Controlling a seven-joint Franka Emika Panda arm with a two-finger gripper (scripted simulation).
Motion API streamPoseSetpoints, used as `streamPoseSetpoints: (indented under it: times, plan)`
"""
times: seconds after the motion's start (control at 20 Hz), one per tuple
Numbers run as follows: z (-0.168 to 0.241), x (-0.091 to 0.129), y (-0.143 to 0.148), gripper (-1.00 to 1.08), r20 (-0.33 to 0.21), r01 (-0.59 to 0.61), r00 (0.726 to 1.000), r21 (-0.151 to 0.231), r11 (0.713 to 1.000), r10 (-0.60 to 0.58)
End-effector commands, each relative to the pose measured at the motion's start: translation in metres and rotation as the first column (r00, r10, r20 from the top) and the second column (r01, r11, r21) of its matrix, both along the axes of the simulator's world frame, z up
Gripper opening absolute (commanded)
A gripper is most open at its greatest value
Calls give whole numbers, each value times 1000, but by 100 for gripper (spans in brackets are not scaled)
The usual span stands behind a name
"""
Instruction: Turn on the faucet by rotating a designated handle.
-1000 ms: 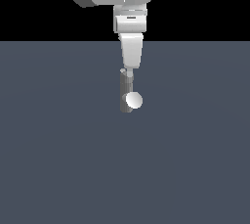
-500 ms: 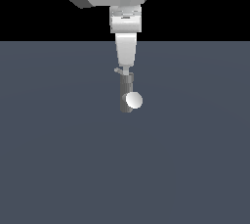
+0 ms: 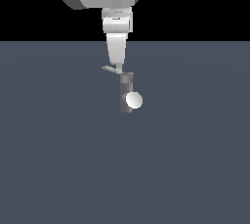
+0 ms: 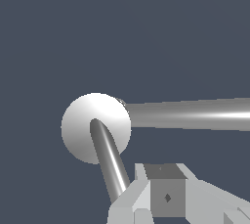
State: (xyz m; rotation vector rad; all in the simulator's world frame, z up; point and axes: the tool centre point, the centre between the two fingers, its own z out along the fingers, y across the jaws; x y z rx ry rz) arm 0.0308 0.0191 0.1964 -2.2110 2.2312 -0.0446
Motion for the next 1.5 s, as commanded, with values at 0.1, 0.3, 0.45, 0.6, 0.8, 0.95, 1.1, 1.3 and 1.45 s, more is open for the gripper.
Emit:
streamPoseSetpoints:
  times: [0.1, 0.3, 0.45, 0.6, 0.8, 0.95, 1.1, 1.3, 1.45]
  plan:
    - [-1, 5, 4, -100, 0, -2, 1000, 0, 1000, 2]
    - [-3, 15, 13, -100, -3, -14, 1000, 3, 1000, 14]
    - [-5, 23, 19, -100, -6, -23, 1000, 5, 1000, 23]
    - [-6, 30, 26, -100, -8, -31, 999, 8, 999, 31]
    - [-8, 40, 35, -100, -11, -42, 999, 11, 999, 42]
    - [-10, 47, 41, -100, -13, -50, 999, 13, 999, 50]
    - [-11, 54, 48, -100, -15, -58, 998, 15, 998, 58]
    - [-13, 63, 56, -100, -18, -68, 998, 18, 998, 68]
    - [-14, 67, 60, -100, -19, -73, 997, 19, 997, 73]
